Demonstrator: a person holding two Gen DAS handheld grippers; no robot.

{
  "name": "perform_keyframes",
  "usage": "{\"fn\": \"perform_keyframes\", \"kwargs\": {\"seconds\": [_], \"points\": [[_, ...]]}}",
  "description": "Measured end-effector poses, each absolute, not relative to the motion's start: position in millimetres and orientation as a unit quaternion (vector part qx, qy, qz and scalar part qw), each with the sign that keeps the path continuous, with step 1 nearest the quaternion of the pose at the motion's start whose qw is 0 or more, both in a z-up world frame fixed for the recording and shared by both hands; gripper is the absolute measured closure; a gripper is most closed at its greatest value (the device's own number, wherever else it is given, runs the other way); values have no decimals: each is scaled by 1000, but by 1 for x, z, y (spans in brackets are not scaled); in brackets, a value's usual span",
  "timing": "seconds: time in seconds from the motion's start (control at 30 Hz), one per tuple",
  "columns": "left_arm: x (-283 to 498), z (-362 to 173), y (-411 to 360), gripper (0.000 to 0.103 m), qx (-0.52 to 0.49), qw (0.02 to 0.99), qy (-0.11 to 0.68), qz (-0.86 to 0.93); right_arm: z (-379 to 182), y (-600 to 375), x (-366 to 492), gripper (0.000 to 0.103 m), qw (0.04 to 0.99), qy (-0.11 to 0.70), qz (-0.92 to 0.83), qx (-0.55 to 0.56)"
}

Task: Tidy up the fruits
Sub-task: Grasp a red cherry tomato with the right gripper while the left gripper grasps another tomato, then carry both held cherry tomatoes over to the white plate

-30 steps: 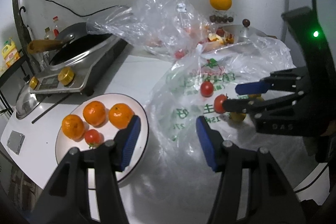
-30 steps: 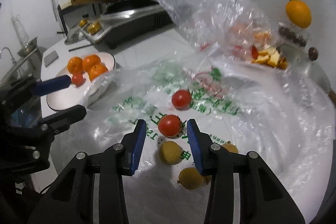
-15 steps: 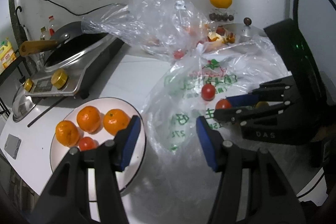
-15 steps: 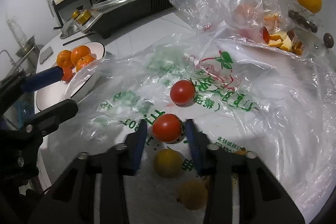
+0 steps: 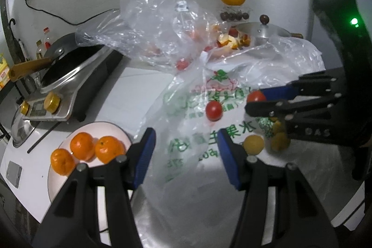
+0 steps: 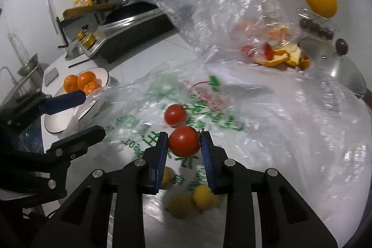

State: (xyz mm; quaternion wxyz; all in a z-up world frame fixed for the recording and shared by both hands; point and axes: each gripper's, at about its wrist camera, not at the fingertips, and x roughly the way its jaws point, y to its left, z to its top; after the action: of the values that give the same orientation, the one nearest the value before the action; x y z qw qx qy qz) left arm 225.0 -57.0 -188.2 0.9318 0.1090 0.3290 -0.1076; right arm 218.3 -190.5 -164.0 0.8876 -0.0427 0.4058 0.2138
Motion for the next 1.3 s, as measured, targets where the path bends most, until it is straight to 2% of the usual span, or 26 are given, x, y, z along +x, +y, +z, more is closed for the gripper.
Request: {"fn": "perform_keyframes", "kwargs": {"seconds": [0.37,1.03,1.07,1.1,1.17,1.23,1.3], "points": [[253,-198,-87,46,102,924,347,-125,-149,-227,215,72,905,374,203,-28],[300,-226,-107,49,108,907,386,-131,-153,-244,219,72,905,369,212,-23],[301,-227,-107,51,108,906,387,-133,-153,-243,219,72,904,369,213,-24],[302,-228,-107,58,106,904,391,-136,-154,-243,219,72,904,371,212,-25],[307,-229,-105,64,98,901,399,-141,-154,-243,219,72,904,371,212,-26],[308,-229,-105,73,100,901,398,-142,-154,-243,219,72,904,371,212,-24],[308,-229,-105,74,99,901,397,-146,-154,-243,219,72,904,371,211,-26]]}}
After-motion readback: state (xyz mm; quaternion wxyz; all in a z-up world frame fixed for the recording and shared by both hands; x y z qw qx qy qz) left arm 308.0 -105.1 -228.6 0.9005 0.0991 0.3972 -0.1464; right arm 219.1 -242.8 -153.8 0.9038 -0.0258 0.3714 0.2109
